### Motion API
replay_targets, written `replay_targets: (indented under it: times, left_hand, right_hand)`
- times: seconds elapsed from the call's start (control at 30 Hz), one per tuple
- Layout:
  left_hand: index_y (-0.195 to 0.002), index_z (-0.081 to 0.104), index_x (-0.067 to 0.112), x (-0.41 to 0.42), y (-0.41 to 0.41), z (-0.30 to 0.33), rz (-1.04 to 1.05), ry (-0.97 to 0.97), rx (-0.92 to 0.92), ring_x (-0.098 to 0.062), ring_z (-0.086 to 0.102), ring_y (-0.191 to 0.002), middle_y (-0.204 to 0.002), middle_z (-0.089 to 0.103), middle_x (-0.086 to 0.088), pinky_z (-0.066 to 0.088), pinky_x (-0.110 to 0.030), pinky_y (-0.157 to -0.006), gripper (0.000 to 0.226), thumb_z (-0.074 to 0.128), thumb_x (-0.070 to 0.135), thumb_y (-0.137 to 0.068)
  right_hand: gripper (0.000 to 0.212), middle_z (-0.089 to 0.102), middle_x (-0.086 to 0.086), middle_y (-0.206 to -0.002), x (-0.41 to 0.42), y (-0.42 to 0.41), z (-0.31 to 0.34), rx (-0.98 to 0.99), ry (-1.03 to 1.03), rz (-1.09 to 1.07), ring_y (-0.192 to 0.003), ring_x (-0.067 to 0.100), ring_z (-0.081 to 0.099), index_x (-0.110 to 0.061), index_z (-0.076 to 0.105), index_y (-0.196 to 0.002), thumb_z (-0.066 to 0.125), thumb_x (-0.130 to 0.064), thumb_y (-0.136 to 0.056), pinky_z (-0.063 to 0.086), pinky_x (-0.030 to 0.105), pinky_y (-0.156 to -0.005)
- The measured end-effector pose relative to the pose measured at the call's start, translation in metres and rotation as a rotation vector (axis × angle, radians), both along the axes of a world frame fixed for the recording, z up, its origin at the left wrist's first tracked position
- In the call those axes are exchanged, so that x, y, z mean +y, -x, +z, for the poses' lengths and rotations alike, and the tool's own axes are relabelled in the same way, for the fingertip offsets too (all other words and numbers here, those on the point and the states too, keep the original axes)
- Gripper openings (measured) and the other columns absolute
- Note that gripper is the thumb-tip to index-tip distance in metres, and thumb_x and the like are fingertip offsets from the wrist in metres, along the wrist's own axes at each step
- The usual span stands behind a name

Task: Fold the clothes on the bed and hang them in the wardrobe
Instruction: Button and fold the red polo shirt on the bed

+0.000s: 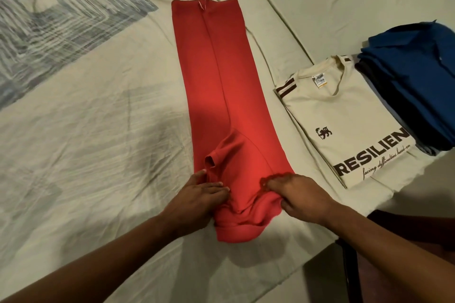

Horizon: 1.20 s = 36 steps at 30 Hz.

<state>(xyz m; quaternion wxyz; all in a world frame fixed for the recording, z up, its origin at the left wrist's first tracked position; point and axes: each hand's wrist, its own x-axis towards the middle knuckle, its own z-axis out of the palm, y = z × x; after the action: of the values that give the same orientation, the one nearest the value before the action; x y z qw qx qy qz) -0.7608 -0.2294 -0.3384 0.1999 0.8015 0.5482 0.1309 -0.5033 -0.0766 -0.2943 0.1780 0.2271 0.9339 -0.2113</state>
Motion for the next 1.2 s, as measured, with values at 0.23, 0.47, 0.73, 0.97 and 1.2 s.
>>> replay_targets:
  times: [0.23, 0.47, 0.73, 0.97, 1.2]
  left_hand:
    - [-0.101, 0.073, 0.024, 0.040, 0.034, 0.055, 0.198, 0.266, -0.524, -0.006, 0.066, -0.090, -0.095, 0.073, 0.013, 0.048, -0.027, -0.083, 0.030, 0.051, 0.025, -0.081]
    - [-0.105, 0.073, 0.014, 0.125, 0.092, 0.092, 0.664, 0.459, -1.052, -0.013, 0.070, -0.089, -0.096, 0.076, -0.001, 0.054, -0.025, -0.076, 0.024, 0.068, 0.020, -0.082]
    - [-0.115, 0.070, 0.016, 0.248, 0.168, 0.094, 0.943, 0.366, -1.183, -0.023, 0.073, -0.098, -0.106, 0.076, -0.007, 0.057, -0.033, -0.083, 0.027, 0.066, 0.011, -0.089]
    - [-0.113, 0.070, 0.018, 0.351, 0.251, 0.063, 1.027, 0.345, -1.169, -0.022, 0.072, -0.097, -0.105, 0.076, -0.007, 0.056, -0.036, -0.087, 0.032, 0.069, 0.020, -0.081]
    - [-0.121, 0.068, 0.013, 0.417, 0.295, -0.001, 1.217, 0.404, -1.205, -0.026, 0.068, -0.101, -0.108, 0.074, -0.008, 0.055, -0.036, -0.086, 0.045, 0.072, 0.033, -0.081]
  right_hand:
    - [0.015, 0.053, -0.017, -0.063, 0.065, 0.041, 0.061, -0.050, 0.449, -0.194, -0.061, -0.002, 0.050, -0.026, 0.061, -0.076, 0.050, -0.016, -0.070, 0.037, 0.018, -0.062]
    - [0.007, 0.065, 0.004, -0.075, 0.163, 0.107, 0.111, 0.155, 0.633, -0.439, -0.069, 0.010, 0.060, -0.008, 0.067, -0.087, 0.063, -0.007, -0.080, 0.046, 0.020, -0.063]
    - [0.014, 0.068, 0.000, -0.076, 0.296, 0.222, 0.114, 0.182, 0.504, -0.488, -0.063, 0.014, 0.063, -0.012, 0.068, -0.092, 0.059, -0.002, -0.087, 0.048, 0.020, -0.051]
    - [0.021, 0.067, 0.009, -0.089, 0.403, 0.317, 0.078, 0.151, 0.413, -0.488, -0.073, 0.021, 0.063, -0.005, 0.066, -0.106, 0.061, -0.006, -0.086, 0.052, 0.028, -0.061]
    - [0.037, 0.063, 0.007, -0.103, 0.456, 0.365, 0.001, 0.227, 0.262, -0.611, -0.083, 0.019, 0.057, -0.011, 0.063, -0.115, 0.078, -0.018, -0.083, 0.041, 0.025, -0.057]
